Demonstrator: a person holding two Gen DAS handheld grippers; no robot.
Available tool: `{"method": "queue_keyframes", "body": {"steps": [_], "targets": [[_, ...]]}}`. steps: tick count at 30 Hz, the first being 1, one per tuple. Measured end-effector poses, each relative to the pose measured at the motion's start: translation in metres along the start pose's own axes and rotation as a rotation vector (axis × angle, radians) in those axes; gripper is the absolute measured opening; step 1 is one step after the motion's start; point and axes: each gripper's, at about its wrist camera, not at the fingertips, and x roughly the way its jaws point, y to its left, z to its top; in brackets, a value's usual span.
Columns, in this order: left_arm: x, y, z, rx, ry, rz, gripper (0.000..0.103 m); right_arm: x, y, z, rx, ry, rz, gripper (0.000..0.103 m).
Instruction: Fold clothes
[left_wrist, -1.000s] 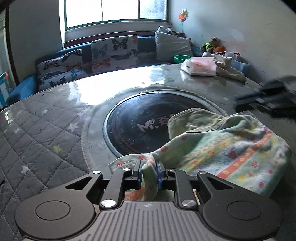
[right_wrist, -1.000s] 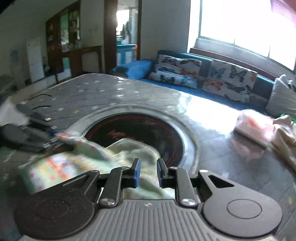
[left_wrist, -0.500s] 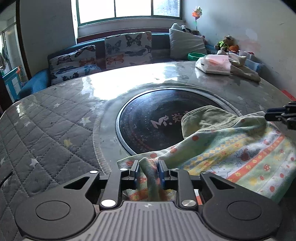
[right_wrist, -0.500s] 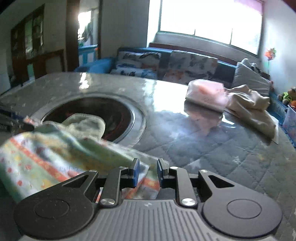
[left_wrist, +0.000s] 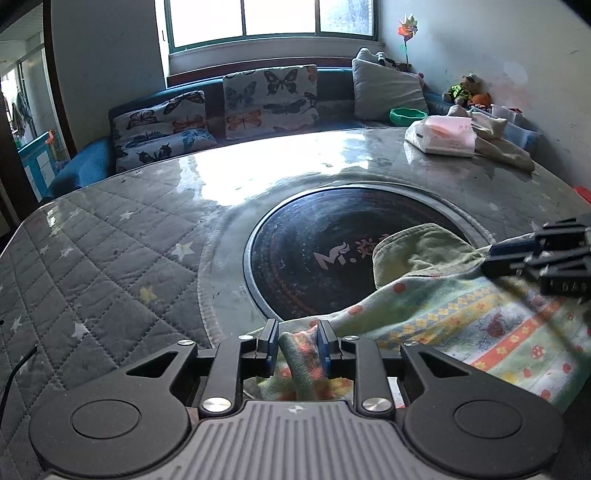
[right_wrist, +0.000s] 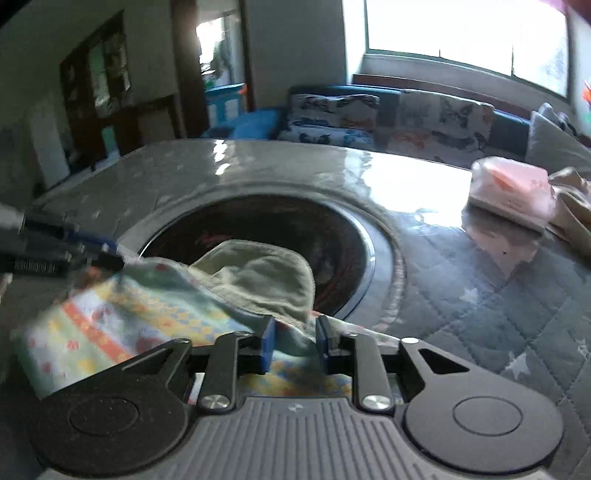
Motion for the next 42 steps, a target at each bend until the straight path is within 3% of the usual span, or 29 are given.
{"method": "queue_keyframes", "body": {"steps": [4, 8, 12, 16, 25, 31, 38, 42], "targets": [[0.003, 0.003, 0.003, -0.029, -0.001, 0.016, 0.026, -0.017, 0.006, 0.001, -0.021, -0.036, -0.007, 0.023], [-0.008, -0.001, 0.005, -0.051, -0.028, 0.021, 0.024, -0.034, 0.032, -0.002, -0.088, -0.054, 0.061, 0.023], [-0.037, -0.027, 0.001, -0.018, -0.084, -0.063, 0.024, -0.039, 0.06, -0.009, -0.155, -0.053, 0.119, 0.024], [-0.056, -0.052, -0.013, -0.011, -0.109, -0.146, 0.024, -0.042, 0.077, -0.022, -0.192, -0.055, 0.117, 0.024], [-0.062, -0.076, -0.053, 0.011, -0.069, -0.173, 0.025, -0.07, 0.1, -0.062, -0.303, -0.091, 0.075, 0.024], [-0.062, -0.074, -0.061, 0.015, -0.094, -0.166, 0.026, -0.086, 0.087, -0.083, -0.269, -0.11, 0.03, 0.024], [-0.064, -0.068, -0.064, -0.008, -0.105, -0.158, 0.029, -0.101, 0.059, -0.095, -0.194, -0.113, -0.021, 0.038], [-0.066, -0.058, -0.068, -0.049, -0.103, -0.135, 0.031, -0.105, 0.047, -0.102, -0.165, -0.107, -0.059, 0.039]]}}
